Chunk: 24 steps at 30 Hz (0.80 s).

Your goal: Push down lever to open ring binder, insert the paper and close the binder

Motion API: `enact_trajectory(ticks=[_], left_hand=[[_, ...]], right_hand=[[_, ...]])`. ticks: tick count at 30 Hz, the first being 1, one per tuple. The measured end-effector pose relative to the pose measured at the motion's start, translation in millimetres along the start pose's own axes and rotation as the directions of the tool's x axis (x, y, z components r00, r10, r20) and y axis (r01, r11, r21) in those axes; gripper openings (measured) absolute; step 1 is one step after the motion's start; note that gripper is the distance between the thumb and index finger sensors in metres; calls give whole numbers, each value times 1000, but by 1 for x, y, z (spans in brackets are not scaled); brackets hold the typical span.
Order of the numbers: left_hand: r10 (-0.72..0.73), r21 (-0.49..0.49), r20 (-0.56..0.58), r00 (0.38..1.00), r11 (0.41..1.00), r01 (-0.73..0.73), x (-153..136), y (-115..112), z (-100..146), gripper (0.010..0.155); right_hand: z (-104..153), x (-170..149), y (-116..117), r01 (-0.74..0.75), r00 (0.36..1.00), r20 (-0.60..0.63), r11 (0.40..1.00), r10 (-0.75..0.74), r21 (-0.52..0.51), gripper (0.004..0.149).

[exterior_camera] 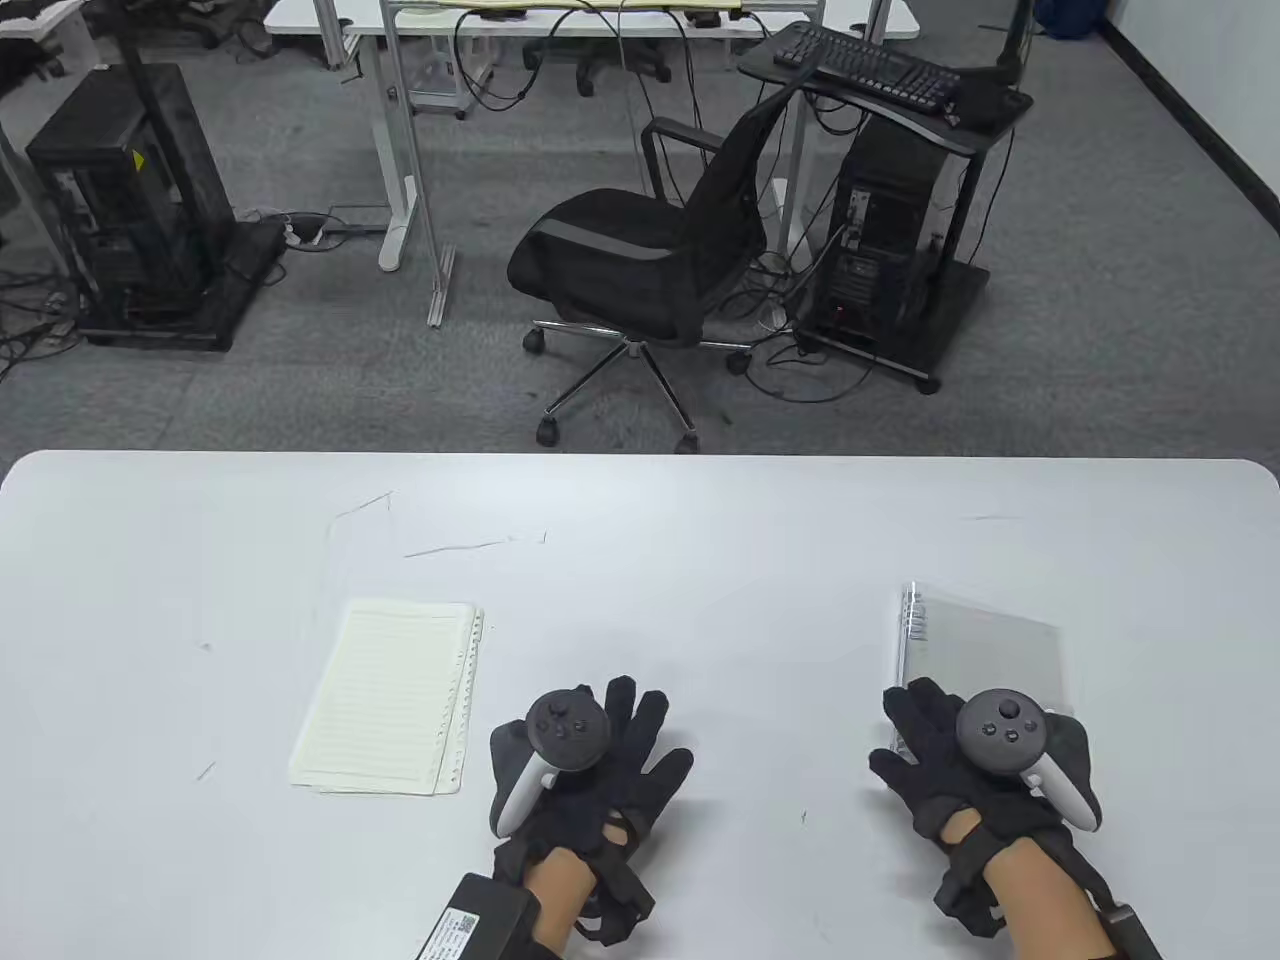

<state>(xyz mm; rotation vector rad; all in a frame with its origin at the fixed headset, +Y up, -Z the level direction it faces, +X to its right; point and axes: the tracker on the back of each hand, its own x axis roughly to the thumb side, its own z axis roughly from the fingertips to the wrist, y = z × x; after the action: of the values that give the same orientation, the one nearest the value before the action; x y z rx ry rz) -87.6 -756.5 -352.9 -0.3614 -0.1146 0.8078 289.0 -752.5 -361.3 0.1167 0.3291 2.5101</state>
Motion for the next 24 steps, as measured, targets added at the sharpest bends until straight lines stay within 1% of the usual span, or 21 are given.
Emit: enact_trajectory(ticks=[5,12,17,19,24], left_hand=[[8,3,4,1000,1000,-8,0,1,0,74],[12,7,7,1000,1000,-12,0,1,0,74],[11,5,7,1000,1000,-11,0,1,0,74],[10,-1,9,1000,1000,-10,0,0,-1,74],[-9,-11,15,1000,1000,9,1,-3,-1,74]], right_hand=[[-1,-2,0,-2,1000,-7,1000,2,3,75],[-1,-8,-6,10,1000,-22,1000,-10,-17,74],[3,-14,-19,41,999,-15,999,-41,-13,74],[6,-16,-25,60,998,-16,998,-61,-35,74],[9,-19,-31,67,998,-16,997,-67,-47,74]])
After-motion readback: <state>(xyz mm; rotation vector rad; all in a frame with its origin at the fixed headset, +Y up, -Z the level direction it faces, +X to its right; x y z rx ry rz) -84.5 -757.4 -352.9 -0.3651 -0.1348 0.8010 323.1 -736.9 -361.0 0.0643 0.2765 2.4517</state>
